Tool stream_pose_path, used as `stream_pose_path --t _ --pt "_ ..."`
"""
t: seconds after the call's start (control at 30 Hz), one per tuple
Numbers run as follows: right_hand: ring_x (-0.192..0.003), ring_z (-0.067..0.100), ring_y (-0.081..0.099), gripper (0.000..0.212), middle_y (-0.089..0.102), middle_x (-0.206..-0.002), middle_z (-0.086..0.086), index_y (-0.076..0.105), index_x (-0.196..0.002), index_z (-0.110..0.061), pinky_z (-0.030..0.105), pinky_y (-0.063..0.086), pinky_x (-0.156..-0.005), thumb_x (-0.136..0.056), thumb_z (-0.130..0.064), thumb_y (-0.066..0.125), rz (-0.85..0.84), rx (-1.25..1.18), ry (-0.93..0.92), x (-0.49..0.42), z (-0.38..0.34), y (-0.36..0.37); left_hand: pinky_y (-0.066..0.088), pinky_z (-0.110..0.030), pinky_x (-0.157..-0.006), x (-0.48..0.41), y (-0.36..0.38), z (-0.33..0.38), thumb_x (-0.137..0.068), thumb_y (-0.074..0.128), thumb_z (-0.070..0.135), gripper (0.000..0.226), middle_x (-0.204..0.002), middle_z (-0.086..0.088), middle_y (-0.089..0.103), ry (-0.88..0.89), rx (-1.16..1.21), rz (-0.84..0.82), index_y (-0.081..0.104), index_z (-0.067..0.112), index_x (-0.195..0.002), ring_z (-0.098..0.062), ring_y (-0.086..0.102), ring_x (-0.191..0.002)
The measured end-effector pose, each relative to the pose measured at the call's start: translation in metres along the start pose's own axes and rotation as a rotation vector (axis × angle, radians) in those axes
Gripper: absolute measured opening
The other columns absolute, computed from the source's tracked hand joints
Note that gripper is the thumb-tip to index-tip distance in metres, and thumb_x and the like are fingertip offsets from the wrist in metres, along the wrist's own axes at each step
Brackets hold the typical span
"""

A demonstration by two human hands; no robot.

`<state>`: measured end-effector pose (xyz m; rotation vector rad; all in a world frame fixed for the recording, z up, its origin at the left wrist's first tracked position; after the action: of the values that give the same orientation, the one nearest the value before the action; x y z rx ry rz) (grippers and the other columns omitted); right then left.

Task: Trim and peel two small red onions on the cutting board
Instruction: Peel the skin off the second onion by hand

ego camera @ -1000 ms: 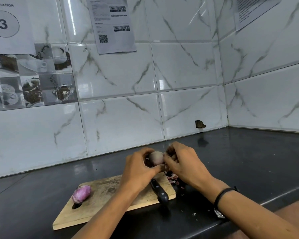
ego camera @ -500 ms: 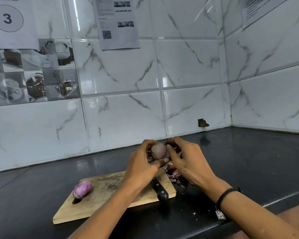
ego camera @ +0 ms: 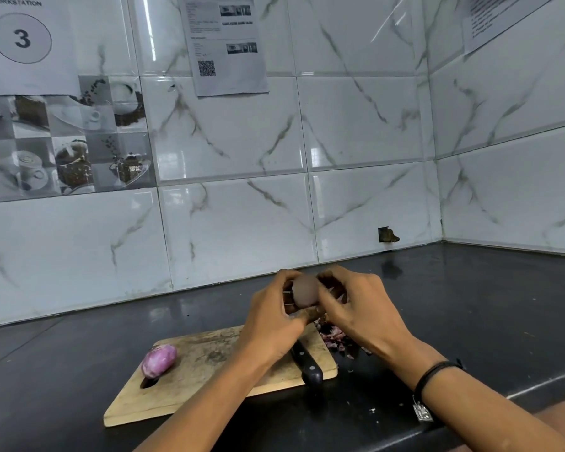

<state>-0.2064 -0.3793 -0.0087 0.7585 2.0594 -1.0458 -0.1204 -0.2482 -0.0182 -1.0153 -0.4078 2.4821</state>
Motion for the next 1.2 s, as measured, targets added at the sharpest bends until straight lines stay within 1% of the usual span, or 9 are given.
stream_pose_path --t 0.13,0.33,0.57,0.67,0.77,0.87,1.0,1.1,1.2 --pt "-0.078 0.004 0.064 0.015 0.071 -0.079 -0.007 0.073 -0.101 -0.011 0.018 0.049 -0.064 -0.096 -0.020 0.061 -0.024 0.031 -0.006 -0.001 0.001 0.001 0.058 -0.024 -0.087 0.000 0.000 -0.001 -0.073 0.089 0.023 0.049 -0.107 0.011 0.071 0.010 0.003 -0.013 0.061 0.035 -0.111 -0.001 0.069 -0.098" --pt "-0.074 0.008 0.068 0.018 0.074 -0.083 -0.002 0.073 -0.107 -0.012 0.029 0.054 -0.069 -0.100 -0.020 0.059 -0.010 0.000 0.022 -0.002 0.004 0.000 0.053 -0.011 -0.077 0.003 -0.004 0.002 -0.071 0.091 0.022 0.049 -0.104 0.013 0.071 0.024 0.044 -0.006 0.059 0.041 -0.103 0.003 0.069 -0.094" --pt "-0.072 0.005 0.064 0.018 0.070 -0.077 -0.008 0.072 -0.098 -0.016 0.016 0.045 -0.058 -0.102 -0.023 0.056 0.030 -0.062 0.030 0.000 0.002 -0.003 0.056 -0.028 -0.096 0.000 -0.001 0.004 -0.073 0.090 0.024 0.053 -0.117 0.014 0.064 0.043 0.059 0.008 0.061 0.037 -0.116 -0.003 0.063 -0.110" --pt "-0.078 -0.002 0.066 0.018 0.073 -0.086 -0.011 0.073 -0.107 -0.017 0.010 0.047 -0.064 -0.102 -0.024 0.057 0.013 -0.087 0.023 -0.001 0.002 -0.002 0.054 -0.028 -0.100 -0.001 -0.002 0.005 -0.071 0.091 0.017 0.059 -0.121 0.015 0.059 0.051 0.070 0.007 0.060 0.047 -0.111 -0.003 0.060 -0.116" --pt "-0.087 -0.002 0.069 0.021 0.076 -0.093 -0.012 0.075 -0.113 -0.020 0.018 0.055 -0.076 -0.102 -0.029 0.059 -0.007 -0.132 0.040 -0.002 0.003 -0.002 0.053 -0.026 -0.101 -0.001 -0.004 0.006 -0.068 0.092 0.014 0.065 -0.120 0.019 0.064 0.041 0.083 0.004 0.062 0.049 -0.112 -0.001 0.061 -0.115" --pt "-0.092 -0.001 0.072 0.026 0.078 -0.095 -0.012 0.077 -0.113 -0.023 0.029 0.060 -0.088 -0.097 -0.039 0.065 -0.019 -0.278 0.145 -0.002 0.009 -0.002 0.050 -0.010 -0.088 0.000 -0.005 0.007 -0.067 0.091 0.015 0.064 -0.113 0.023 0.067 0.050 0.028 0.025 0.064 0.045 -0.116 0.009 0.060 -0.108" --pt "-0.095 0.018 0.076 0.027 0.079 -0.095 0.004 0.080 -0.105 -0.013 0.054 0.058 -0.091 -0.086 -0.032 0.078 -0.073 -0.606 0.339 -0.002 0.019 0.002 0.045 -0.002 -0.073 0.001 -0.008 0.005 -0.066 0.091 0.009 0.064 -0.106 0.027 0.067 0.026 -0.003 0.000 0.065 0.045 -0.113 0.016 0.057 -0.099" --pt "-0.097 0.028 0.075 0.025 0.078 -0.095 0.016 0.079 -0.099 -0.001 0.047 0.056 -0.097 -0.081 -0.018 0.081 -0.099 -0.742 0.393 -0.001 0.022 0.005 0.046 -0.005 -0.073 0.002 -0.009 0.002 -0.066 0.090 0.003 0.068 -0.112 0.023 0.067 0.005 -0.005 -0.028 0.065 0.045 -0.114 0.011 0.058 -0.103" --pt "-0.100 0.034 0.073 0.032 0.077 -0.094 0.018 0.079 -0.095 0.001 0.041 0.058 -0.095 -0.069 -0.019 0.084 -0.107 -0.789 0.449 -0.002 0.027 0.004 0.047 -0.006 -0.076 0.003 -0.009 0.001 -0.065 0.089 -0.001 0.072 -0.115 0.020 0.069 -0.001 0.001 -0.041 0.065 0.049 -0.110 0.006 0.060 -0.108"
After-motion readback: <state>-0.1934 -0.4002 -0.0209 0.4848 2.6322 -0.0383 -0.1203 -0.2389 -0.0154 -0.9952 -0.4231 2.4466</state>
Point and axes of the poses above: each hand's wrist, its own x-axis away from the middle knuckle, its own y-axis out of the palm, z = x × y, the point moved 3 cm from there along -x, towards the middle knuckle
